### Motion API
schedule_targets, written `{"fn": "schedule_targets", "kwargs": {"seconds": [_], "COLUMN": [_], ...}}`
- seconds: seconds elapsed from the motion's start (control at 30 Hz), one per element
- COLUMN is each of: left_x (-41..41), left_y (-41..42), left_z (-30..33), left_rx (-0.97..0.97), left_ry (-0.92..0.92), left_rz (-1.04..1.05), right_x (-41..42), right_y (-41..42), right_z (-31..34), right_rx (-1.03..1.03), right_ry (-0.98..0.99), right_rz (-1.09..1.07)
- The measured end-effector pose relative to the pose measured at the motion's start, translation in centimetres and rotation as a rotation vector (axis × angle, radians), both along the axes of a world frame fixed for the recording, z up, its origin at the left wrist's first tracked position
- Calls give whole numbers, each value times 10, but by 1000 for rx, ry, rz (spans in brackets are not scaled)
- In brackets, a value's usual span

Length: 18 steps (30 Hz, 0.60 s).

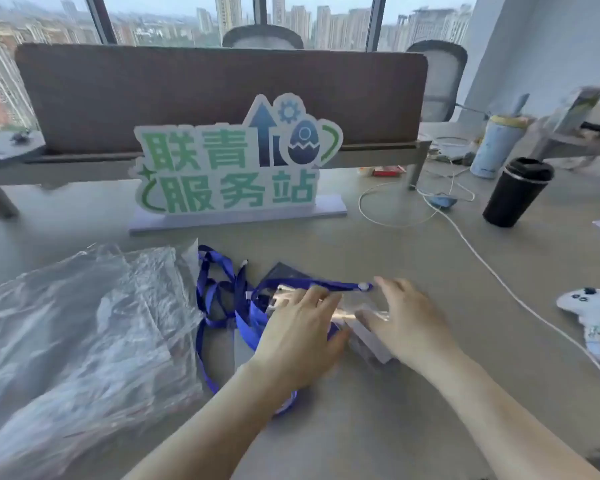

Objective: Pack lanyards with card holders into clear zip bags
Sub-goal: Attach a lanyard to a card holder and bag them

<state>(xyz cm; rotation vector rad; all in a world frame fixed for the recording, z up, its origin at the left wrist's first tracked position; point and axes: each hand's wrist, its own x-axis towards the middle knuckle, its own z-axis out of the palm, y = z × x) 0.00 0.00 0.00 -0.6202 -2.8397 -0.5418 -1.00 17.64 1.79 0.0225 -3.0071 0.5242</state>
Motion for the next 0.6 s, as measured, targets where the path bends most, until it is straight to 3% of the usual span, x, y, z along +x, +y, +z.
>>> {"fn": "schedule_targets", "kwargs": {"seconds": [0.13,0.33,0.53,0.6], "left_x": [20,22,17,14], "left_y": [7,7,0,-1], "left_z": [-11,-10,-4,11], "left_rx": [-75,-80,231,445], "left_ry": [-36,-109,-215,-301], "left_rz": [86,140,265,208], "right_x": [17,12,22,30], "right_y": [2,-4,12,18], "right_z": [-10,-4,14,33], "right_rx": [36,37,-333,-451], "right_ry": [-235,-338,-238,-188], "right_rz": [-77,-125,16,97]}}
